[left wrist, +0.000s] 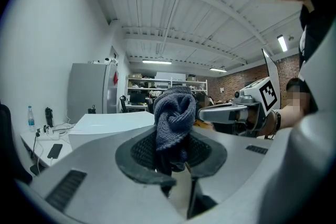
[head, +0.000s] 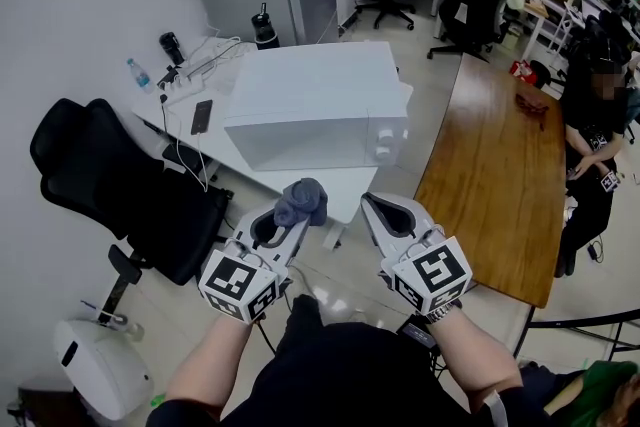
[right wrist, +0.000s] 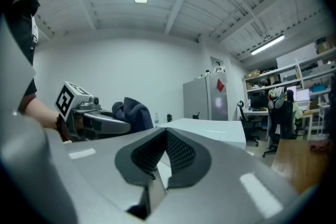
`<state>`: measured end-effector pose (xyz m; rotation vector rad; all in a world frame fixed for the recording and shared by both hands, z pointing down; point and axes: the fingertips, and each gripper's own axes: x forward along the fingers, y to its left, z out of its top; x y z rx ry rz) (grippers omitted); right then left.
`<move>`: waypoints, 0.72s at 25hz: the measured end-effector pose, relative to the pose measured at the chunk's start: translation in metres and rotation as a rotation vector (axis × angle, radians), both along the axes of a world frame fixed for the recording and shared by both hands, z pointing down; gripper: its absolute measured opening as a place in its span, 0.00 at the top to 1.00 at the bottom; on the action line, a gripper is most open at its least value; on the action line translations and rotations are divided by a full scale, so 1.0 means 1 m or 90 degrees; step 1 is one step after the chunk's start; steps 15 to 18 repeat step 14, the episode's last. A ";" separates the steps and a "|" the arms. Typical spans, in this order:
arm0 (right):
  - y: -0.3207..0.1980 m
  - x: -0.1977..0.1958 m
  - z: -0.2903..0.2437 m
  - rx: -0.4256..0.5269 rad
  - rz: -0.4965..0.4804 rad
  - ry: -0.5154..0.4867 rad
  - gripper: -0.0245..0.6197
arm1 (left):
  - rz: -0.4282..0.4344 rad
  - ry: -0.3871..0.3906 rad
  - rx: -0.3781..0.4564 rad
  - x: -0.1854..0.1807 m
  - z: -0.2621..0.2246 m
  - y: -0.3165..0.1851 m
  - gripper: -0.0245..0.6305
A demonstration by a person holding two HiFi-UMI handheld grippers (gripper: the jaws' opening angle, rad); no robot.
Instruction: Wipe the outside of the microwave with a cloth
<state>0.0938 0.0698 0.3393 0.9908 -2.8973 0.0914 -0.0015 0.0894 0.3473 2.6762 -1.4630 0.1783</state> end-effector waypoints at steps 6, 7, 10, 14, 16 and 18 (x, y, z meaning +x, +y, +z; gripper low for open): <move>0.003 -0.001 -0.001 0.003 -0.002 0.003 0.96 | 0.000 -0.004 0.006 0.002 -0.001 0.003 0.81; 0.004 -0.001 -0.001 0.004 -0.003 0.003 0.96 | 0.000 -0.004 0.007 0.002 -0.001 0.004 0.81; 0.004 -0.001 -0.002 0.005 -0.003 0.003 0.96 | -0.004 -0.001 0.006 0.003 -0.002 0.005 0.81; 0.005 -0.003 -0.004 0.009 -0.004 0.004 0.96 | -0.012 0.010 0.003 0.001 -0.003 0.006 0.81; 0.005 -0.003 -0.004 0.009 -0.004 0.004 0.96 | -0.012 0.010 0.003 0.001 -0.003 0.006 0.81; 0.005 -0.003 -0.004 0.009 -0.004 0.004 0.96 | -0.012 0.010 0.003 0.001 -0.003 0.006 0.81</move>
